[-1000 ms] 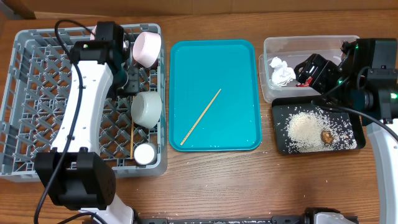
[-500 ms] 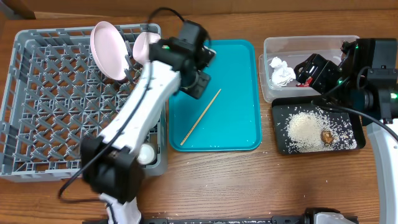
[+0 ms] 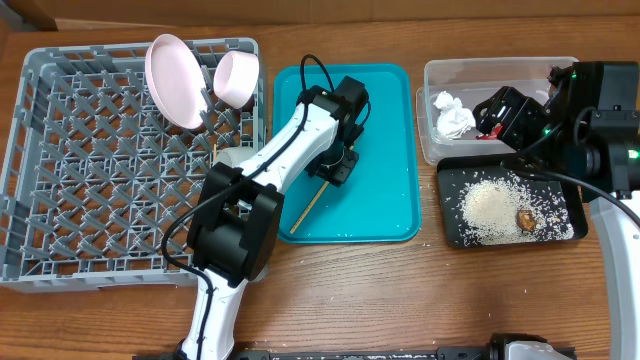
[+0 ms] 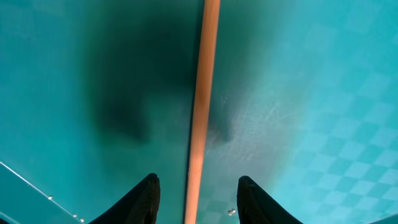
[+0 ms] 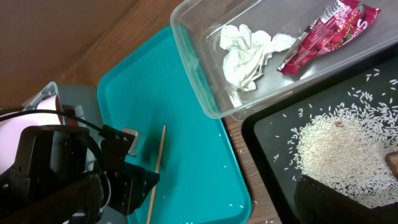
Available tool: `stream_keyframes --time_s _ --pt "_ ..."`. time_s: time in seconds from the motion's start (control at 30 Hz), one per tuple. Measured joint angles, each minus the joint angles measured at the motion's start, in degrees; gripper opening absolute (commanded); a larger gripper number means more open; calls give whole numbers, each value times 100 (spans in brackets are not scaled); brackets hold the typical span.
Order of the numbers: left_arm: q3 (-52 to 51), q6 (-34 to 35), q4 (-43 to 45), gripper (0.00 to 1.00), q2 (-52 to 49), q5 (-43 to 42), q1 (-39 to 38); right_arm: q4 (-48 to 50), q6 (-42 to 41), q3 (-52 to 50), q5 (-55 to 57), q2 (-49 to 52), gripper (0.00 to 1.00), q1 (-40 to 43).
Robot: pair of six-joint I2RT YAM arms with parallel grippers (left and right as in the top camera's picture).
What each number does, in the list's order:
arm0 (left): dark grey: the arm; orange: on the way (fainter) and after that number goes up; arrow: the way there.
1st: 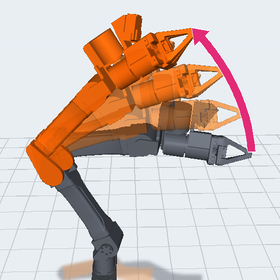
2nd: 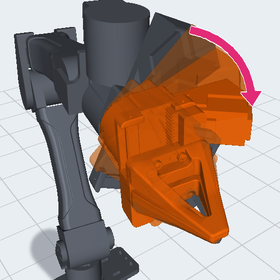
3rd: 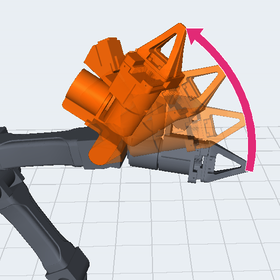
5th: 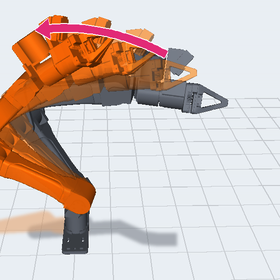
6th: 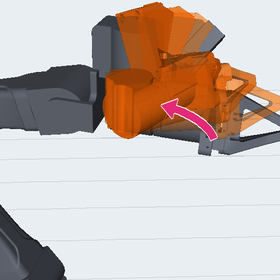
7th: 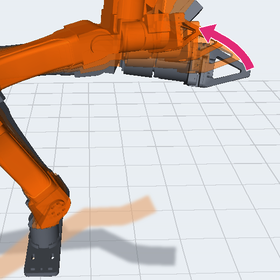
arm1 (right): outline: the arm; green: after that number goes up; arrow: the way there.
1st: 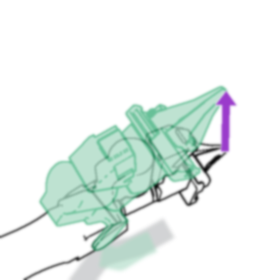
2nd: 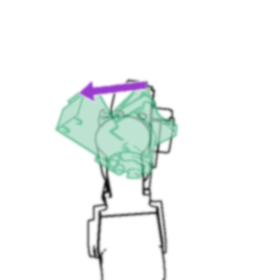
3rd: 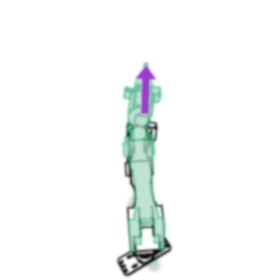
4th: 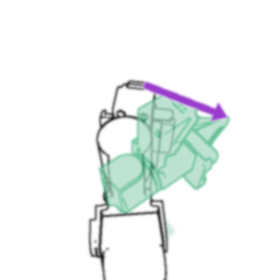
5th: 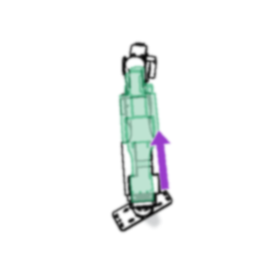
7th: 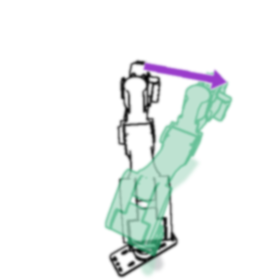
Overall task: Sort waste into correct bins and load items into the dishwasher
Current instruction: 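Return left gripper to the tray and grasp the second chopstick, then carry the second chopstick to the rack and insert it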
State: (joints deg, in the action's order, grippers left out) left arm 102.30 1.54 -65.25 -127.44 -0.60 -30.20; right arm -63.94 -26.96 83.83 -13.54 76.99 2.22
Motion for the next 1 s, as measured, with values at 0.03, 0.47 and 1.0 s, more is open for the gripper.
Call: stream_keyframes --time_s 0.03,0.47,1.0 --pt "0 0 0 41 0 13 0 2 2 0 0 0 100 0" --pt "7 -37 142 18 -323 101 0 0 2 0 -2 0 100 0" --pt "435 -166 -271 4 -334 125 72 -4 0 0 -2 0 100 0"
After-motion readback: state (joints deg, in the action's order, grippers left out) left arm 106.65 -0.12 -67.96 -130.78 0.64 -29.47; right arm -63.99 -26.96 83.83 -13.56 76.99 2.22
